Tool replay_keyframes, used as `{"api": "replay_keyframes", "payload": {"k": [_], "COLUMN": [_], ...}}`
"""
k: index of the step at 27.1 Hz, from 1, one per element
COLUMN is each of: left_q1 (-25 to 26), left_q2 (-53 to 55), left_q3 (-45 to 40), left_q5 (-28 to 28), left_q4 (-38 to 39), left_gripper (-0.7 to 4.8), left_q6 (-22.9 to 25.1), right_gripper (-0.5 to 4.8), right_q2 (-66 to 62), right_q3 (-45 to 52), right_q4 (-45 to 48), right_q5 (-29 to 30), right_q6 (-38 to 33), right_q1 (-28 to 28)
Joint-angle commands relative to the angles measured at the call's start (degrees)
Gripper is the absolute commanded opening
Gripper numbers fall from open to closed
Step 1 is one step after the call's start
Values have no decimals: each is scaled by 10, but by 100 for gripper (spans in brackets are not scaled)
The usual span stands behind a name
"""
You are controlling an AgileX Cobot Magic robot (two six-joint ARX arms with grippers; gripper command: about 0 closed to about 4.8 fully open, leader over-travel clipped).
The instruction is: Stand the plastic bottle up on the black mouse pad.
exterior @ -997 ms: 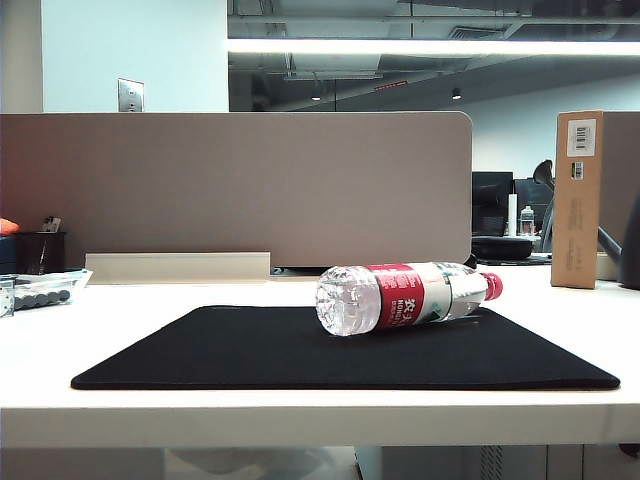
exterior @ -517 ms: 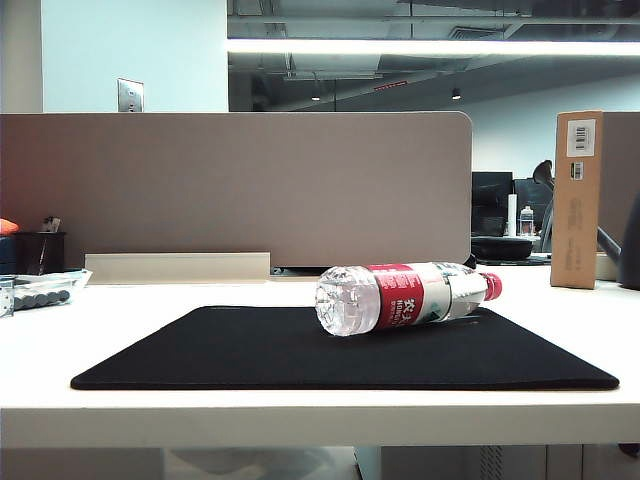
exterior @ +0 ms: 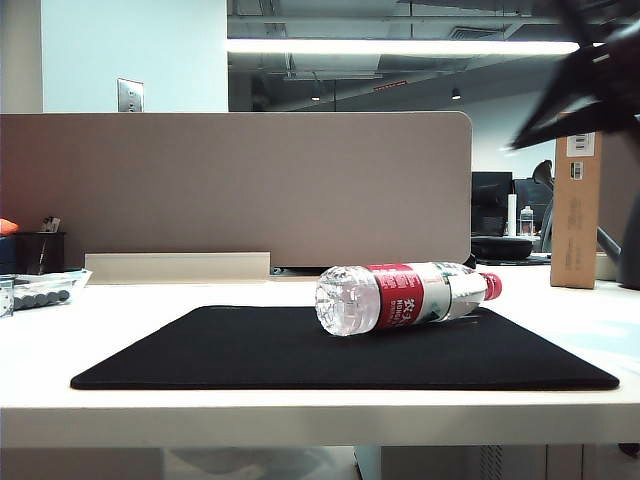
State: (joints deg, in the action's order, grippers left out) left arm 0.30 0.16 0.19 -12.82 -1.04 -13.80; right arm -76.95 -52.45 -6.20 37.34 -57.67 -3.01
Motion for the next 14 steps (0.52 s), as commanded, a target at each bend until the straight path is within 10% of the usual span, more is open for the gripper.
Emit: {"api": "replay_keyframes", "payload": {"k": [1, 7, 14], "left_q1": [1, 0, -45], "left_q2": [0, 0, 0], "left_q3": [3, 3, 14], "left_q5": [2, -17, -175], "left_q4": [23, 48, -17], "left_gripper": [-5, -5, -5], "left_q6": [3, 2, -15], "right_gripper": [125, 198, 203], "right_q2": [-76, -187, -305], "right_q3": [-97, -261, -368], "right_q4": [-123, -271, -409], "right_q5": [0, -68, -131], "right_q6": [3, 7, 7], "right_q1": [-8, -44, -111]}}
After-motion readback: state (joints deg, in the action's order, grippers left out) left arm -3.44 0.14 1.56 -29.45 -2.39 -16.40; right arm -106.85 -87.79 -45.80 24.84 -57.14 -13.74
